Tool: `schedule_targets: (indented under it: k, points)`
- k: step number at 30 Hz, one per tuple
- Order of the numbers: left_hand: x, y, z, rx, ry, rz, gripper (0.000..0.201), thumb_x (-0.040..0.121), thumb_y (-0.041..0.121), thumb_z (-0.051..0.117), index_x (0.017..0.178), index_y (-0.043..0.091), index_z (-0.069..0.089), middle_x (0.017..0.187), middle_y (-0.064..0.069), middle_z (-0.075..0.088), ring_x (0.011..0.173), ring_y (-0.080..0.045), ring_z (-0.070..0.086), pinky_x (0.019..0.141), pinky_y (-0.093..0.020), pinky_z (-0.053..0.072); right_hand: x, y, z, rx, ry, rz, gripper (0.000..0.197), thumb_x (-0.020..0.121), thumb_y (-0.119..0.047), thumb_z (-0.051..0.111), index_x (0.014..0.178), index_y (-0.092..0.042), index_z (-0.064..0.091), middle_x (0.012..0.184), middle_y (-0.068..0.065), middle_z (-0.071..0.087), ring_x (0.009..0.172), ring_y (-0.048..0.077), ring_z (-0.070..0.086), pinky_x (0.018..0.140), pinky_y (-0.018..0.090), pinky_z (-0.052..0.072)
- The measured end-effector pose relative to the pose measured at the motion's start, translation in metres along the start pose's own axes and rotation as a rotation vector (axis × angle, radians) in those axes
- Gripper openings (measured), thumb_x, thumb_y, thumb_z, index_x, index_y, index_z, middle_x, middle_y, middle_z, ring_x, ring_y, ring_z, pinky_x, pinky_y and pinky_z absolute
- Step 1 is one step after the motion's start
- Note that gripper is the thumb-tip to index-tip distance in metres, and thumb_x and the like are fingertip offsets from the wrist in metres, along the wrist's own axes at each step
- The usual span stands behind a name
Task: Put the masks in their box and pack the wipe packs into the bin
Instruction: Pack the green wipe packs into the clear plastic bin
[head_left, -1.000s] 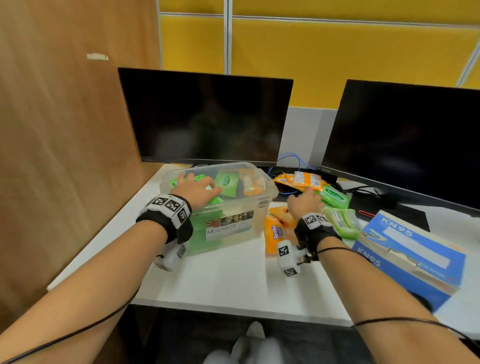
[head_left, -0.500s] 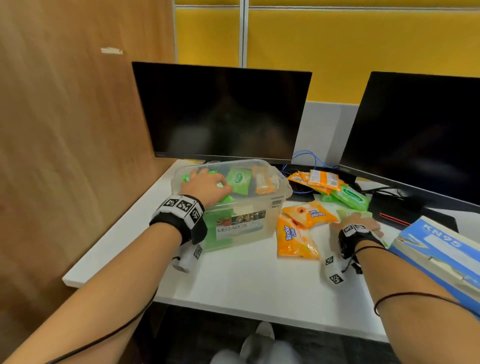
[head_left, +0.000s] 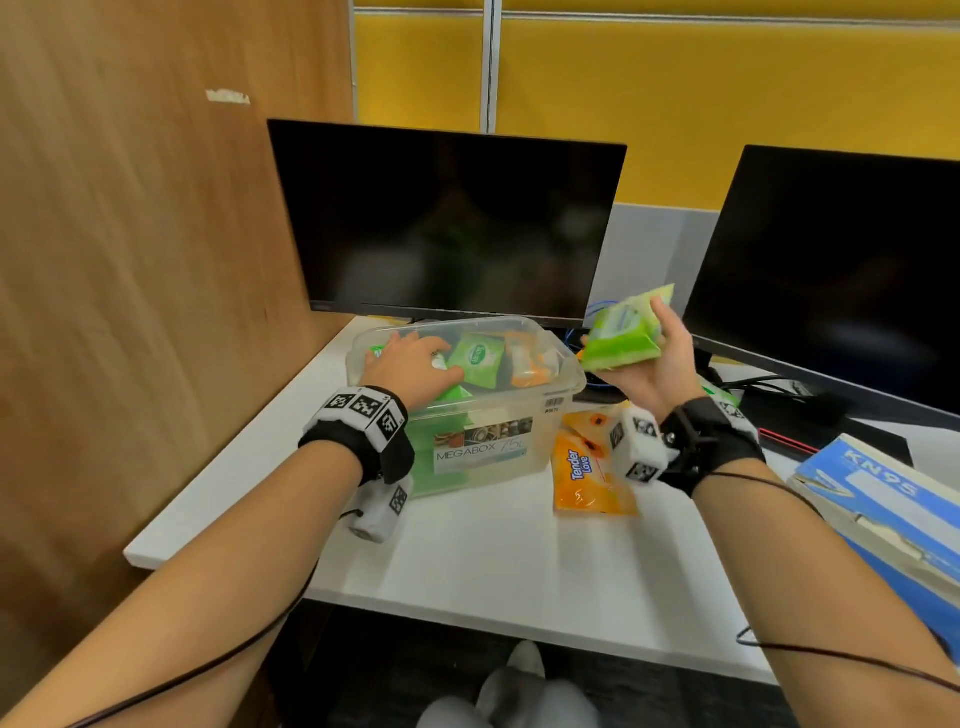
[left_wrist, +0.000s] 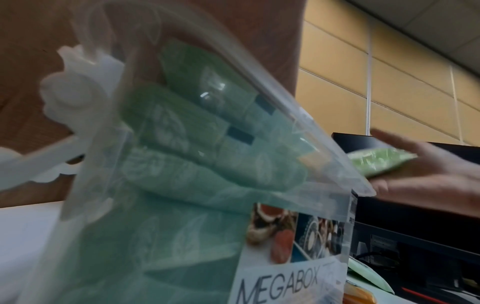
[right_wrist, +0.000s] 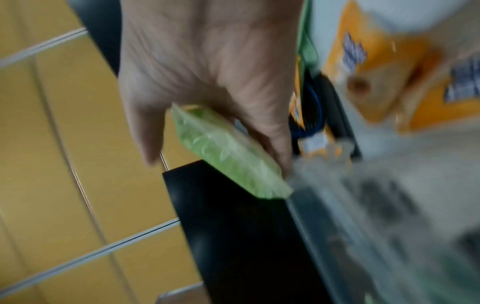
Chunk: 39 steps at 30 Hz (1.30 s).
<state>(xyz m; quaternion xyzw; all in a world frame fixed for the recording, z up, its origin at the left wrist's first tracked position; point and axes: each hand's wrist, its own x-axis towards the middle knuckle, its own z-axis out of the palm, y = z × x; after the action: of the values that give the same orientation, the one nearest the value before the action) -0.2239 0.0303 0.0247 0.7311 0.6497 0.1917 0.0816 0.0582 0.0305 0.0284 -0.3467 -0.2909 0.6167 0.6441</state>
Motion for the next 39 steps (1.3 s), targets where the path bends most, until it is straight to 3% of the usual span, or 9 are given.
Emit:
schedule_targets:
  k: [3, 7, 13, 15, 20, 30, 34, 37, 39]
  points:
    - [-0.001, 0.001, -0.002, 0.018, -0.018, -0.006, 0.049, 0.087, 0.046, 0.05, 0.134, 0.033, 0.049, 0.15, -0.004, 0.036, 0.143, -0.025, 0.023, 0.114, -0.054, 0.017, -0.008, -0.005, 0.042, -0.051, -0.204, 0.134, 0.04, 0.092, -0.019, 0.054, 0.129, -0.004, 0.049, 0.125, 0.02, 0.058, 0.12, 0.038, 0.055, 0.096, 0.054, 0.047]
    - [0.0, 0.001, -0.002, 0.006, -0.031, -0.001, 0.05, 0.087, 0.048, 0.05, 0.135, 0.033, 0.049, 0.152, -0.005, 0.033, 0.145, -0.025, 0.019, 0.114, -0.055, 0.014, 0.003, 0.017, 0.082, -0.639, -0.221, 0.246, 0.038, 0.09, 0.0, 0.053, 0.129, 0.0, 0.053, 0.122, 0.021, 0.063, 0.112, 0.036, 0.061, 0.096, 0.053, 0.049]
    - [0.0, 0.0, -0.001, 0.011, -0.043, -0.008, 0.053, 0.086, 0.049, 0.049, 0.137, 0.034, 0.046, 0.155, -0.006, 0.028, 0.146, -0.026, 0.015, 0.115, -0.056, 0.011, 0.042, 0.052, 0.101, -1.7, -0.215, 0.106, 0.041, 0.079, -0.025, 0.072, 0.116, -0.015, 0.056, 0.122, 0.009, 0.059, 0.117, 0.032, 0.057, 0.097, 0.044, 0.05]
    - [0.001, 0.0, -0.001, 0.009, -0.048, -0.008, 0.053, 0.087, 0.049, 0.049, 0.137, 0.034, 0.046, 0.155, -0.007, 0.028, 0.146, -0.027, 0.015, 0.114, -0.055, 0.011, 0.04, 0.056, 0.099, -2.125, -0.221, 0.067, 0.07, 0.071, -0.038, 0.076, 0.133, -0.018, 0.048, 0.143, 0.003, 0.045, 0.127, 0.028, 0.048, 0.101, 0.041, 0.047]
    - [0.003, -0.002, 0.001, 0.01, -0.068, -0.008, 0.053, 0.086, 0.051, 0.048, 0.137, 0.036, 0.045, 0.158, -0.007, 0.022, 0.147, -0.029, 0.012, 0.115, -0.056, 0.008, -0.006, 0.05, 0.109, -2.464, -0.352, 0.046, 0.085, 0.075, -0.011, 0.076, 0.149, -0.017, 0.035, 0.154, 0.018, 0.029, 0.138, 0.037, 0.034, 0.109, 0.044, 0.036]
    - [0.004, -0.001, 0.001, 0.048, -0.084, 0.007, 0.047, 0.087, 0.051, 0.046, 0.132, 0.038, 0.05, 0.154, -0.006, 0.029, 0.145, -0.029, 0.015, 0.114, -0.059, 0.011, -0.006, 0.054, 0.11, -2.594, -0.422, 0.07, 0.08, 0.082, -0.013, 0.072, 0.15, -0.019, 0.03, 0.147, 0.017, 0.041, 0.128, 0.034, 0.048, 0.103, 0.04, 0.04]
    - [0.008, -0.002, 0.002, 0.051, -0.069, 0.022, 0.045, 0.087, 0.051, 0.046, 0.13, 0.037, 0.052, 0.151, -0.006, 0.034, 0.143, -0.028, 0.021, 0.113, -0.058, 0.015, 0.035, 0.075, 0.107, -2.109, -0.469, 0.073, 0.045, 0.092, -0.022, 0.059, 0.135, -0.028, 0.051, 0.137, 0.003, 0.054, 0.121, 0.024, 0.054, 0.102, 0.037, 0.043]
    - [0.012, -0.002, 0.003, 0.047, -0.06, 0.029, 0.043, 0.087, 0.049, 0.045, 0.128, 0.036, 0.055, 0.149, -0.006, 0.037, 0.141, -0.027, 0.024, 0.112, -0.057, 0.017, 0.046, 0.051, 0.09, -1.523, -0.095, -0.397, 0.026, 0.095, -0.02, 0.048, 0.114, -0.021, 0.064, 0.109, 0.004, 0.068, 0.098, 0.019, 0.063, 0.085, 0.03, 0.048]
    - [0.016, -0.002, 0.003, 0.056, -0.055, 0.035, 0.043, 0.088, 0.049, 0.045, 0.127, 0.036, 0.055, 0.148, -0.006, 0.037, 0.14, -0.027, 0.025, 0.112, -0.057, 0.017, 0.061, 0.026, 0.057, -1.259, 0.2, -0.489, 0.023, 0.092, -0.022, 0.047, 0.106, -0.017, 0.065, 0.102, 0.008, 0.07, 0.095, 0.023, 0.065, 0.084, 0.032, 0.05]
